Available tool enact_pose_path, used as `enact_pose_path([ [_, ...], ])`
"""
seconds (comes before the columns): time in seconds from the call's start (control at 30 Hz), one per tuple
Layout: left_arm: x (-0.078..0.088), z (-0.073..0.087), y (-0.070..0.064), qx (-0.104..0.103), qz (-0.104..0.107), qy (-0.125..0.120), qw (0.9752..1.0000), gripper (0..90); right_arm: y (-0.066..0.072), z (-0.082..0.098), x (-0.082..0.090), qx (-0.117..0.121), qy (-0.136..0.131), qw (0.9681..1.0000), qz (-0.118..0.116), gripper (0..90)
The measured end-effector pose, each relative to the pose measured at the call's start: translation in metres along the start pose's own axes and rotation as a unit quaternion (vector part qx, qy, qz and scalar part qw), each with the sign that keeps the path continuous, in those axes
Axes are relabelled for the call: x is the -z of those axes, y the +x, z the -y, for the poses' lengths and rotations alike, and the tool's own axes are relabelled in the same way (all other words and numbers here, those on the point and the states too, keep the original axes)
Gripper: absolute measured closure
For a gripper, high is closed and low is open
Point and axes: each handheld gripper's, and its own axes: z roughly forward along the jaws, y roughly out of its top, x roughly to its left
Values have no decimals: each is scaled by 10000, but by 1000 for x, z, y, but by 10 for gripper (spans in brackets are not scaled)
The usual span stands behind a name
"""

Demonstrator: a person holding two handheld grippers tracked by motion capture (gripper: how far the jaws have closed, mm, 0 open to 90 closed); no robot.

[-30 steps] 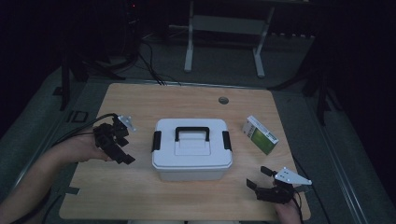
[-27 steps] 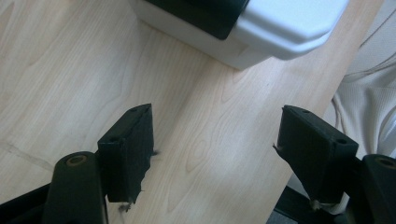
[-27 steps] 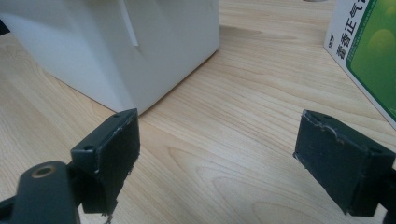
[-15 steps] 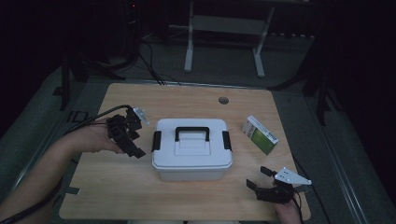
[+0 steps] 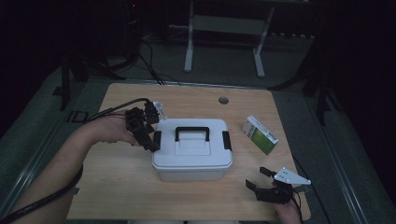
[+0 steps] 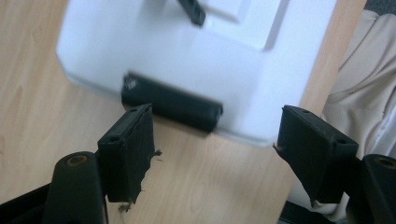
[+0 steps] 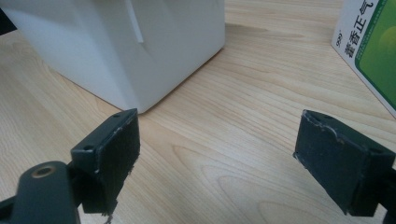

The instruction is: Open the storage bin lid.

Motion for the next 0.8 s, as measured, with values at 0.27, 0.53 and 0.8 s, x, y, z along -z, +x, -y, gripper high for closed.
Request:
enact_pose_path([
  [0.27, -1, -25, 3, -76, -111, -16, 9999, 274, -2, 1, 1, -77, -58, 9999, -48, 139],
  [0.53, -7, -48, 3, -232, -214, 159, 9994, 273, 0, 1, 0, -37, -26, 10000, -65, 139],
  [0.8, -12, -71, 5, -427, -318, 274, 9982, 273, 0, 2, 0, -43, -33, 9999, -114, 139],
])
